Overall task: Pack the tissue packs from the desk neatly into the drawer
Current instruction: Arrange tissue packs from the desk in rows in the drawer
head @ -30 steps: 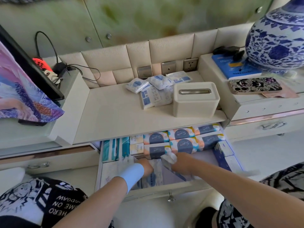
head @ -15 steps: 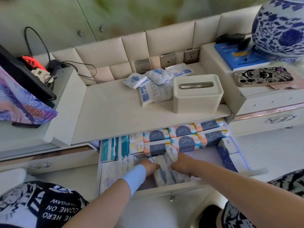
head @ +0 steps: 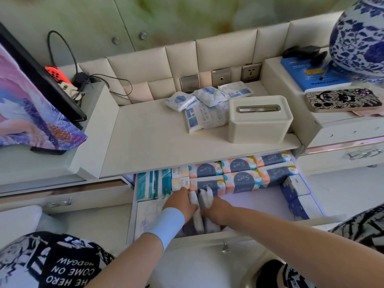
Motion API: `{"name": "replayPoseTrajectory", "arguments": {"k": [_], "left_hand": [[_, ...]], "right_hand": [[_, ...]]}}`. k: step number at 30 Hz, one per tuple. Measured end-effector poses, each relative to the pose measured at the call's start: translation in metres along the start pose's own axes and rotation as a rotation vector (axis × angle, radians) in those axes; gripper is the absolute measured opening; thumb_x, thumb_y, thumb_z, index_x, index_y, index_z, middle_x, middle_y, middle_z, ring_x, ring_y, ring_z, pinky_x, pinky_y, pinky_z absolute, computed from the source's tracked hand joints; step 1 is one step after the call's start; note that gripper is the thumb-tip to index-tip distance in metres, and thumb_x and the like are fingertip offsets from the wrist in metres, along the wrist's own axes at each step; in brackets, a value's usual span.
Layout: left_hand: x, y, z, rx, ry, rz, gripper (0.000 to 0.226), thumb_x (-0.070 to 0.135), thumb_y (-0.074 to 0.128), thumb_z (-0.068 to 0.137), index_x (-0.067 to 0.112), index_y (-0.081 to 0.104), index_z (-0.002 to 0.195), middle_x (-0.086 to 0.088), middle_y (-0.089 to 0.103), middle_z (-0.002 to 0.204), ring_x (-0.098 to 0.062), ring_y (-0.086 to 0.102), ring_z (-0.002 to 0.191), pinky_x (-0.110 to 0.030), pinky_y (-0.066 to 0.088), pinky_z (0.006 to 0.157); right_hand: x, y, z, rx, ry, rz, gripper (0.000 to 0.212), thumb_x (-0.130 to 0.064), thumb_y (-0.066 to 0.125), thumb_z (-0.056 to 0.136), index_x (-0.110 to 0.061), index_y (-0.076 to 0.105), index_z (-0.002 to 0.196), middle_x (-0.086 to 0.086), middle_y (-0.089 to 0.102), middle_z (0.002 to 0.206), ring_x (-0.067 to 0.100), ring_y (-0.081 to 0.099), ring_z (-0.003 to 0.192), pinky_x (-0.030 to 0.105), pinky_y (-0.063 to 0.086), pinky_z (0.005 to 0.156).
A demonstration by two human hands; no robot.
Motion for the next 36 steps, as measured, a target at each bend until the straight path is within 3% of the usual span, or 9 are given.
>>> {"name": "replayPoseTrajectory", "arguments": {"k": [6, 9, 12, 15, 19, 24, 31, 33, 36], "left_hand": [[-0.036, -0.010, -0.003, 0.262, 0.226, 0.333, 0.038, 0.038, 0.045, 0.097, 0.025, 0.047, 0.132, 0.000, 0.045, 0.131, -0.023, 0.039, 0.122, -0.035, 0.041, 0.096], [-0.059, 0.000, -0.003, 0.129, 0.236, 0.317, 0.059, 0.042, 0.045, 0.098, 0.025, 0.023, 0.151, 0.000, 0.017, 0.158, -0.025, 0.013, 0.145, -0.039, 0.022, 0.117], [-0.073, 0.008, -0.004, -0.022, 0.226, 0.190, 0.074, 0.035, 0.047, 0.100, 0.027, 0.000, 0.156, 0.008, -0.017, 0.162, -0.020, -0.018, 0.149, -0.039, 0.008, 0.122], [-0.077, 0.005, -0.006, -0.048, 0.252, 0.097, 0.079, 0.032, 0.051, 0.098, 0.031, -0.003, 0.156, 0.012, -0.021, 0.161, -0.014, -0.023, 0.147, -0.038, 0.007, 0.122], [-0.086, 0.007, -0.009, -0.066, 0.299, 0.316, 0.092, 0.051, 0.051, 0.094, 0.029, -0.015, 0.154, 0.007, -0.031, 0.158, -0.017, -0.030, 0.145, -0.039, -0.001, 0.122], [-0.087, 0.002, -0.003, -0.049, 0.329, 0.344, 0.095, 0.055, 0.052, 0.092, 0.028, -0.013, 0.155, 0.010, -0.023, 0.160, -0.016, -0.022, 0.147, -0.039, -0.001, 0.122], [-0.073, -0.011, -0.003, 0.064, 0.431, 0.260, 0.064, 0.019, 0.048, 0.096, 0.028, 0.021, 0.153, 0.007, 0.034, 0.152, -0.013, 0.022, 0.142, -0.031, 0.011, 0.118], [-0.073, -0.010, -0.004, 0.071, 0.426, 0.236, 0.063, 0.016, 0.047, 0.096, 0.028, 0.023, 0.153, 0.006, 0.038, 0.149, -0.014, 0.026, 0.139, -0.031, 0.016, 0.117], [-0.069, -0.009, -0.006, 0.159, 0.438, 0.177, 0.060, 0.026, 0.044, 0.100, 0.028, 0.017, 0.155, 0.006, 0.023, 0.159, -0.014, 0.015, 0.145, -0.031, 0.014, 0.120]], "right_hand": [[-0.029, 0.020, -0.005, -0.133, 0.084, 0.202, 0.031, -0.029, 0.041, 0.102, -0.017, 0.049, 0.129, 0.010, 0.055, 0.131, 0.026, 0.055, 0.119, 0.033, 0.047, 0.098], [-0.032, 0.025, -0.003, -0.174, 0.125, 0.313, 0.041, -0.017, 0.040, 0.096, -0.015, 0.046, 0.137, 0.013, 0.058, 0.128, 0.031, 0.059, 0.114, 0.043, 0.056, 0.092], [-0.035, 0.024, -0.004, -0.215, 0.167, 0.467, 0.034, -0.005, 0.039, 0.097, -0.016, 0.051, 0.127, 0.013, 0.061, 0.120, 0.032, 0.060, 0.111, 0.045, 0.059, 0.086], [-0.040, 0.021, -0.011, -0.256, 0.166, 0.544, 0.026, -0.004, 0.035, 0.101, -0.021, 0.054, 0.100, 0.006, 0.063, 0.099, 0.024, 0.063, 0.093, 0.042, 0.057, 0.081], [-0.045, 0.024, -0.005, -0.119, 0.119, 0.215, 0.022, -0.016, 0.037, 0.105, -0.012, 0.057, 0.113, 0.013, 0.065, 0.111, 0.028, 0.064, 0.104, 0.038, 0.055, 0.094], [-0.043, 0.027, 0.001, 0.033, 0.044, -0.032, 0.027, -0.013, 0.039, 0.103, -0.006, 0.052, 0.125, 0.013, 0.063, 0.115, 0.029, 0.063, 0.108, 0.037, 0.055, 0.092], [-0.040, 0.023, -0.003, 0.011, 0.052, -0.019, 0.031, -0.027, 0.042, 0.101, -0.020, 0.047, 0.131, 0.004, 0.061, 0.113, 0.021, 0.066, 0.097, 0.033, 0.059, 0.082], [-0.041, 0.021, -0.005, -0.010, 0.056, -0.038, 0.038, -0.028, 0.044, 0.101, -0.019, 0.043, 0.138, 0.006, 0.060, 0.121, 0.022, 0.066, 0.100, 0.035, 0.059, 0.086], [-0.042, 0.018, -0.008, -0.030, 0.079, -0.010, 0.045, -0.030, 0.046, 0.098, -0.023, 0.035, 0.141, 0.007, 0.062, 0.109, 0.021, 0.071, 0.083, 0.033, 0.062, 0.066]]}}
Point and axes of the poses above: each hand's wrist, its own z-axis towards the middle knuckle, its own y-axis out of the palm, x = y × z, the point moved 2 cm from there along z, towards the middle knuckle
